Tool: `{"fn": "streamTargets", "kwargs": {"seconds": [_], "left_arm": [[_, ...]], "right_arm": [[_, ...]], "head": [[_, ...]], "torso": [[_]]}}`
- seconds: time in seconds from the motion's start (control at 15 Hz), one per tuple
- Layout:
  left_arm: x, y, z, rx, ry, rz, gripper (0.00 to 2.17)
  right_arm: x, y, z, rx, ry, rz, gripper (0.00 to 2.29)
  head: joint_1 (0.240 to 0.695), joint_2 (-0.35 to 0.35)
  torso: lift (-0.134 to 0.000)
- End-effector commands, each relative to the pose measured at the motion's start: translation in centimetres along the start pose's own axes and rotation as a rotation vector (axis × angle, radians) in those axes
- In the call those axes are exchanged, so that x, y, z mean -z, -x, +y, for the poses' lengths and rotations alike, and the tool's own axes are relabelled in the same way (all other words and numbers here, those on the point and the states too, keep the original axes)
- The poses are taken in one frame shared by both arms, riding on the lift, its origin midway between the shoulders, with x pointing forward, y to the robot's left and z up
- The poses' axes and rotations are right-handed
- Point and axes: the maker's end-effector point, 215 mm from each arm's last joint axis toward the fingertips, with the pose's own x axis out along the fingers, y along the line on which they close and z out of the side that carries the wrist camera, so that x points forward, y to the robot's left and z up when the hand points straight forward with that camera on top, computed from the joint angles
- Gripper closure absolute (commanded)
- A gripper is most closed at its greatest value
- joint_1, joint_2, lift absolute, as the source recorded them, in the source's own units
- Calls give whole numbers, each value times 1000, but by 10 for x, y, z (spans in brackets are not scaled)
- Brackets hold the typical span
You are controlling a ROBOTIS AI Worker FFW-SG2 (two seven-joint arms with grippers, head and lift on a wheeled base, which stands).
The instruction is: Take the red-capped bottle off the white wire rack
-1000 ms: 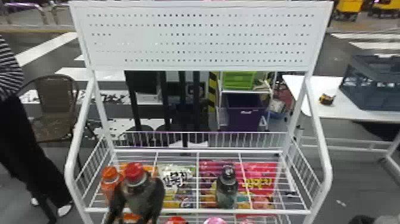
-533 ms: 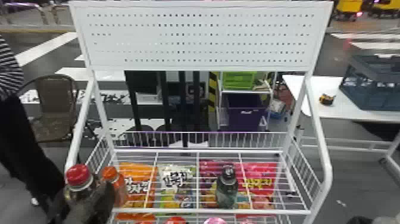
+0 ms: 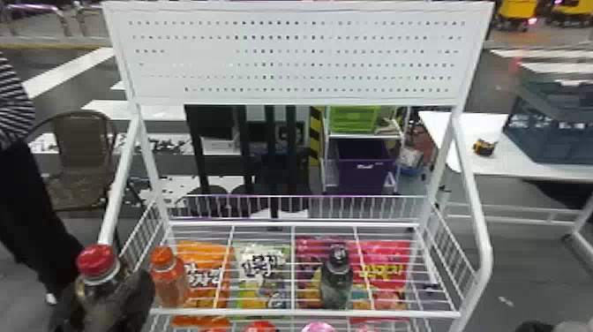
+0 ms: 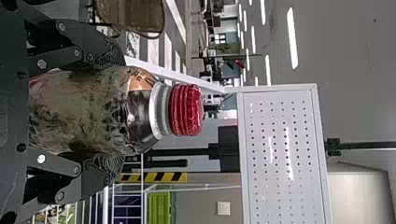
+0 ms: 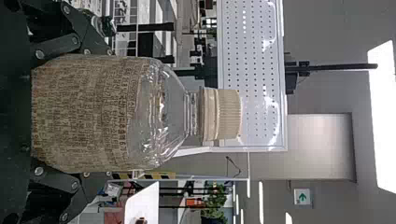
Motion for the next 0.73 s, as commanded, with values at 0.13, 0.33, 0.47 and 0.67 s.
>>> {"fn": "streamTargets", "kwargs": {"seconds": [0.13, 0.33, 0.47, 0.67], "left_arm": [[-2, 1, 8, -18, -2, -4, 2145], [0, 1, 14, -31, -6, -2, 2145], [-2, 2, 18, -38, -5, -5, 2145], [-4, 2, 17, -37, -4, -9, 2145]], "right_arm": [[-3, 2, 0, 1, 2, -14, 836], [-3, 2, -1, 3, 3, -19, 836], [-4, 2, -1, 2, 2, -22, 836], [-4, 2, -1, 2, 1, -24, 836]], "head": [[499, 0], [499, 0], [499, 0], [499, 0]], "torso": [[0], [0], [0], [0]]}}
